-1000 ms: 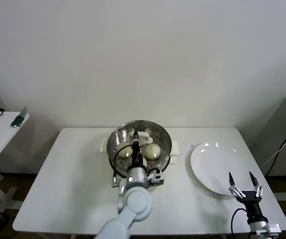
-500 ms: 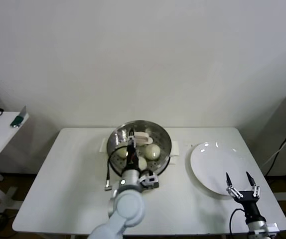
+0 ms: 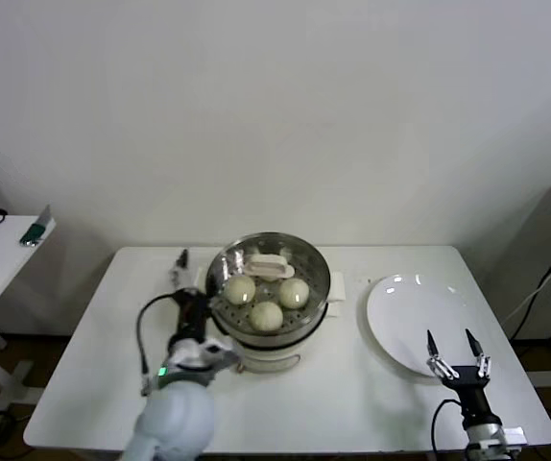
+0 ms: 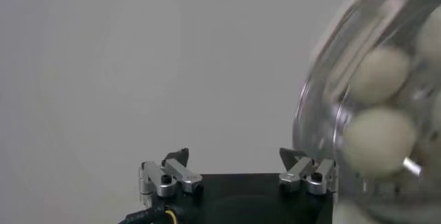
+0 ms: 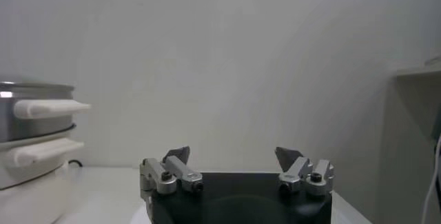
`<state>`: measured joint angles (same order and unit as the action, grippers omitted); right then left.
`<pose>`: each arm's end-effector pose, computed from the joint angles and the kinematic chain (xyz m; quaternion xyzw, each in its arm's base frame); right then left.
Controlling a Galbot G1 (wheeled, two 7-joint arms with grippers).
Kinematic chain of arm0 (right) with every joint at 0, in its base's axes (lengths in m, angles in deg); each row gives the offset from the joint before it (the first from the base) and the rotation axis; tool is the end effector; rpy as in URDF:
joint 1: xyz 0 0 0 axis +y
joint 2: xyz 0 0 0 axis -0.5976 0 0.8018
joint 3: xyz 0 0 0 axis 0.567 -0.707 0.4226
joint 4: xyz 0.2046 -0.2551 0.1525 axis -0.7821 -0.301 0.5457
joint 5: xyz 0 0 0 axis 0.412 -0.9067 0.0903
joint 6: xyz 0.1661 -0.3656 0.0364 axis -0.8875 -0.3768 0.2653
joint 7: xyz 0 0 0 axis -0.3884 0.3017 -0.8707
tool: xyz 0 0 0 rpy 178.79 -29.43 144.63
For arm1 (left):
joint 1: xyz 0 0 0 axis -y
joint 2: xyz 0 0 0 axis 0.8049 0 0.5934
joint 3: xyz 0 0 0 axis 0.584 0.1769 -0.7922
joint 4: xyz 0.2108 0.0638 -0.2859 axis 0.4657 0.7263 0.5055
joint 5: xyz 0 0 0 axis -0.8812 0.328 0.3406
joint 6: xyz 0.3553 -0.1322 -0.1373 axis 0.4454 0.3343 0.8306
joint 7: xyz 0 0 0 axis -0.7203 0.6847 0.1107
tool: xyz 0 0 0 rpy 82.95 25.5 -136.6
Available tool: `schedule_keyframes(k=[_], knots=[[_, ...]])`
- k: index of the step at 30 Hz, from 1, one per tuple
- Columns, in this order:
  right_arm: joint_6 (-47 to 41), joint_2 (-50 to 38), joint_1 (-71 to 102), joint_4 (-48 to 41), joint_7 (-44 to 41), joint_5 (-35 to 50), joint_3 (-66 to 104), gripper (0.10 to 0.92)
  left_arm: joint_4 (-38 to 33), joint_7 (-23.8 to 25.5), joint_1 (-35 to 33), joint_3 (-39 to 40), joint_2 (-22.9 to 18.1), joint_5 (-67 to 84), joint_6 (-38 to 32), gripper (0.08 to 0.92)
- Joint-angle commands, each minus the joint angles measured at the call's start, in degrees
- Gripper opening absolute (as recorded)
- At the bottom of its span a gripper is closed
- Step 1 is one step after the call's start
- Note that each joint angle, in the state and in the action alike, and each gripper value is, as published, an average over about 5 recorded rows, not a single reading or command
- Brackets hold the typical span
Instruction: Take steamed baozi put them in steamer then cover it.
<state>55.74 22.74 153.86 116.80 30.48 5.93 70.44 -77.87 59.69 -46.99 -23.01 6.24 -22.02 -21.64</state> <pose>0.2190 -0.1660 -0.4512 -0.0003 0.9998 -0.0064 0.0212 0.2868 -0.0671 -0.2345 0.0566 -0.8626 -0.4941 0.0928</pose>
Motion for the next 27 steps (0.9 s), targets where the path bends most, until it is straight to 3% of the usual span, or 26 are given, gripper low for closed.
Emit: schedule_keyframes(k=[1, 4, 10, 14, 18, 27], knots=[[0.4, 0.3, -0.7, 1.6, 1.7, -1.3, -0.9, 0.823, -5.4, -8.6, -3.7, -4.7, 1.1, 13.0, -19.0, 0.822], [1.2, 0.2, -0.8, 0.9, 1.6, -1.3, -1.2, 0.823, -5.0, -11.4, -6.6, -17.5, 2.2, 29.8, -27.0, 0.823], [2.5, 0.1, -1.1, -0.3, 1.7, -1.2, -1.6, 0.823, 2.7, -10.4, -13.6, -35.0, 6.1, 60.3, -43.2, 0.823], [2.4, 0.2, -1.2, -0.8, 2.0, -1.2, -1.7, 0.823, 10.4, -6.8, -16.6, -36.5, 8.7, 75.0, -53.0, 0.823], [2.0, 0.1, -1.3, -1.1, 2.2, -1.1, -1.8, 0.823, 15.6, -2.9, -17.2, -34.9, 8.5, 78.3, -59.5, 0.823], [1.9, 0.2, -1.4, -1.4, 2.2, -1.0, -2.2, 0.823, 20.3, -0.1, -17.4, -32.1, 5.7, 75.8, -61.1, 0.823]])
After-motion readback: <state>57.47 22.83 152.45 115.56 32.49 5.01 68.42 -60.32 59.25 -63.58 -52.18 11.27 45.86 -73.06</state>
